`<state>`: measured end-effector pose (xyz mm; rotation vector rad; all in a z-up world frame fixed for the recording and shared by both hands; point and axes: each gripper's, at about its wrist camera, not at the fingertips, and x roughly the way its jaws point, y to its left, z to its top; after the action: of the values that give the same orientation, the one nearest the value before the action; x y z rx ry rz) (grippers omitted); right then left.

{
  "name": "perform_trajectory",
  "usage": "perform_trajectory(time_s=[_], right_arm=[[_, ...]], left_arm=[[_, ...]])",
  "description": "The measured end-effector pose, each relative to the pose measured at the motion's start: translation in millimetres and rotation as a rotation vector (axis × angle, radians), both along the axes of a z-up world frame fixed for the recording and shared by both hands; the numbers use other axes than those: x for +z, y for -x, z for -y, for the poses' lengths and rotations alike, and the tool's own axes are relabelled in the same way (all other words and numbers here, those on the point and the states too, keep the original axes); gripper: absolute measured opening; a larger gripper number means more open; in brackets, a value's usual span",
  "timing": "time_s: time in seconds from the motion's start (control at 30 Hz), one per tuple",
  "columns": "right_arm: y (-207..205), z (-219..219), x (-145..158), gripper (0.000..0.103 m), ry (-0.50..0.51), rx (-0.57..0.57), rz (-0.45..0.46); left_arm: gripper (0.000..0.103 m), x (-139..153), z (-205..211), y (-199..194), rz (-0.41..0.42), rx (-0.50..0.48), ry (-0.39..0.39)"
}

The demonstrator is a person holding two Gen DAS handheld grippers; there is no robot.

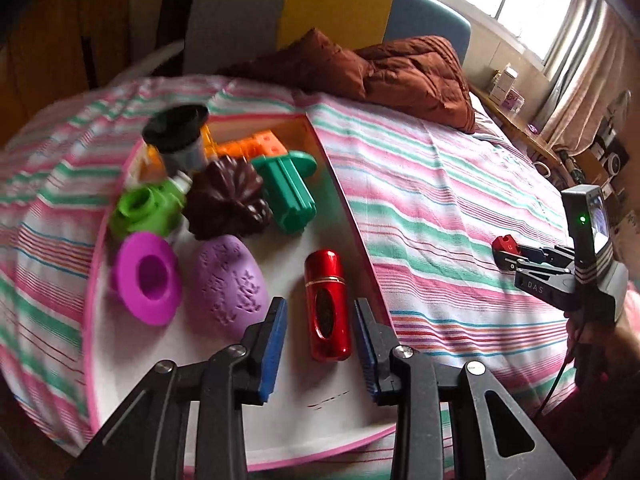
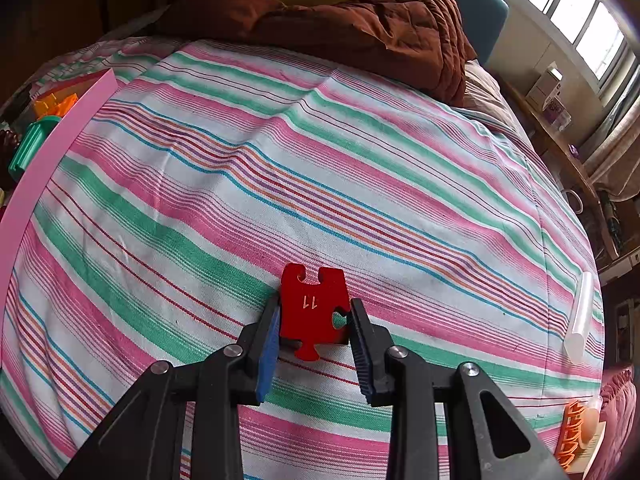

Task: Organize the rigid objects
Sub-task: 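Carry the red cylinder into the white tray and open the left gripper while the right holds the puzzle piece, then carry the red puzzle piece into the white tray and open the right gripper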

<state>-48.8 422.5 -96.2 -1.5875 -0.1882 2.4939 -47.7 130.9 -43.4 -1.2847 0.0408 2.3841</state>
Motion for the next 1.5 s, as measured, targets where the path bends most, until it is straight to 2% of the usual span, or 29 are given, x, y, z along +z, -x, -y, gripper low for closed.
perform_trajectory(time_s=[0.23, 0.47, 0.83, 1.0, 1.07, 1.5], right_arm=[[-1, -1, 0, 0.032, 0.003, -0.002, 0.0], [-4, -1, 1, 0.032, 0.003, -0.006, -0.001], [-4, -6, 0, 0.032, 0.045, -0.029, 0.003], [-4, -6, 0, 0.032, 0.047, -0.03, 0.002], [-4, -6, 0, 0.032, 0.042, -0.028, 0.002], [-4, -4, 1, 0.032, 0.051, -0.022, 0.008]], left_arm=[[0.038, 30, 17, -15, -0.153, 0.025, 0.052], [0.041, 45, 29, -22, -0.222, 0.047, 0.073], [0.041, 38, 49, -22, -0.207, 0.093, 0.083], [0.041, 32, 57, -20, -0.178, 0.104, 0.065], [0.041, 30, 63, -19, -0.157, 0.123, 0.052], [0.041, 17, 121, -16, -0.13, 0.28, 0.088]])
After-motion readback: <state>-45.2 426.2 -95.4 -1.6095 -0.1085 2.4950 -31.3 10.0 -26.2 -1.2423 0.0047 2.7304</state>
